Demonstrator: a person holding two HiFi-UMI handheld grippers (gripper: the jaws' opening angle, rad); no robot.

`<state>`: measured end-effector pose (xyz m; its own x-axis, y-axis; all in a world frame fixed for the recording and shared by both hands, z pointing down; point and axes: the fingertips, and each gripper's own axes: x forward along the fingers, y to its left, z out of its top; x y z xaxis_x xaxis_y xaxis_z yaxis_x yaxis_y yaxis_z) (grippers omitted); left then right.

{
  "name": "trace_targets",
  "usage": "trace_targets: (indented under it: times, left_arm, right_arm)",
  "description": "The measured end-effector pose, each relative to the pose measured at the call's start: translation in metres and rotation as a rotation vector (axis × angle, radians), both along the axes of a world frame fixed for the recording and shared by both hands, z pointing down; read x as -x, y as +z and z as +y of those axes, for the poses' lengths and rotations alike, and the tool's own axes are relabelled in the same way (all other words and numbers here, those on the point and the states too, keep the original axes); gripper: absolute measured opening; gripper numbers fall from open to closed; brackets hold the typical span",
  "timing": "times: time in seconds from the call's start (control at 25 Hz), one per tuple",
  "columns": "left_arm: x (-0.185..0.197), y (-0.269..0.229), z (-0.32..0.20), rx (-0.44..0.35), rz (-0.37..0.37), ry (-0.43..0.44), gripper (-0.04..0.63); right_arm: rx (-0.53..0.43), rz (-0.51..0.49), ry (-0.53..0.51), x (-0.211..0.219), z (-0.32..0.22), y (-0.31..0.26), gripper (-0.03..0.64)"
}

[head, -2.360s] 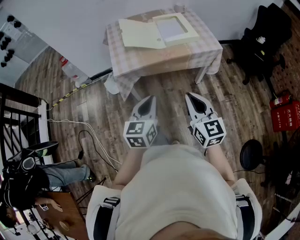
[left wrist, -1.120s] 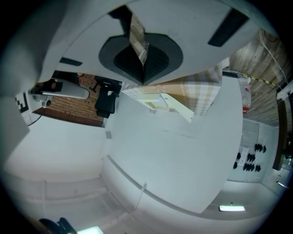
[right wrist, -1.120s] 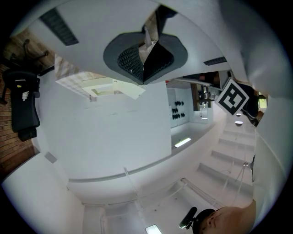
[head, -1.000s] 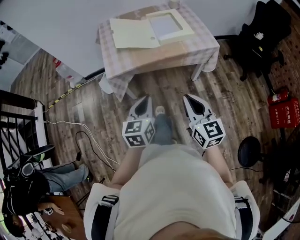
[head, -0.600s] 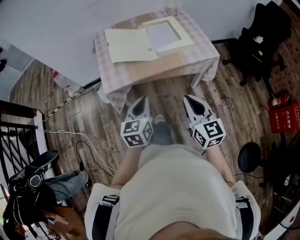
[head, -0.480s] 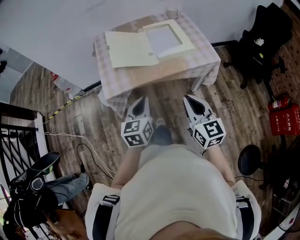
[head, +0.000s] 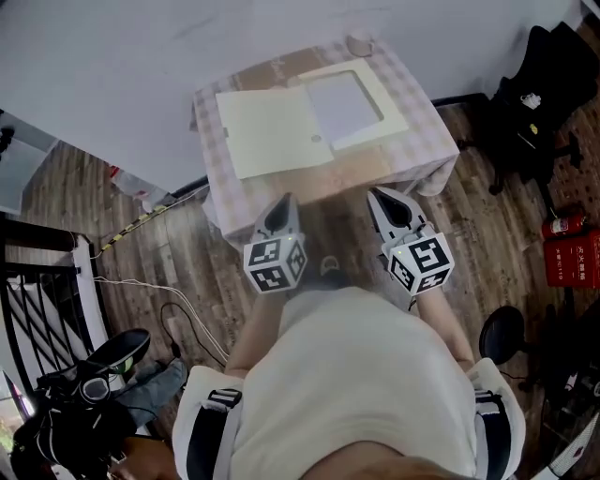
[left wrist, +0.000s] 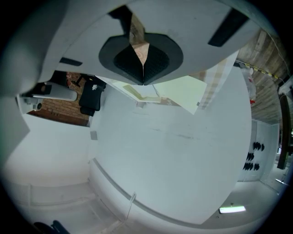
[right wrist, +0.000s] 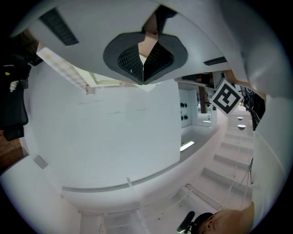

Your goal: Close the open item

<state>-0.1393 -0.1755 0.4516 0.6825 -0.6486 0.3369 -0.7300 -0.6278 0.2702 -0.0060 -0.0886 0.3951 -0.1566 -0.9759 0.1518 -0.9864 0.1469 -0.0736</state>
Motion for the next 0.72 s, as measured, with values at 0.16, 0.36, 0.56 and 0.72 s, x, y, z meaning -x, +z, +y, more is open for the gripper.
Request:
trace_targets:
  times: [0.16,0.36,0.56,0.72]
  left_arm:
    - [0.005,0.011,-0.039,0.005,-0.025,-0.023,0.003]
    - [0.017,0.025,-0.080,0.026,-0.033,-0.049,0.005]
    - [0.030,0.043,-0.113,0.047,-0.040,-0.060,0.005]
    - [0.046,0.055,-0.125,0.055,-0.020,-0.092,0.005]
  right_arm:
    - [0.005,0.004,-0.008,-0.003,-0.036,0.003,0.001]
    - [0.030,0.015,-0.023,-0.004,-0.074,0.014,0.002]
    - [0.054,0.022,-0.054,-0.001,-0.108,0.024,0.000]
    - [0.059,0.036,-0.085,0.006,-0.123,0.025,0.002]
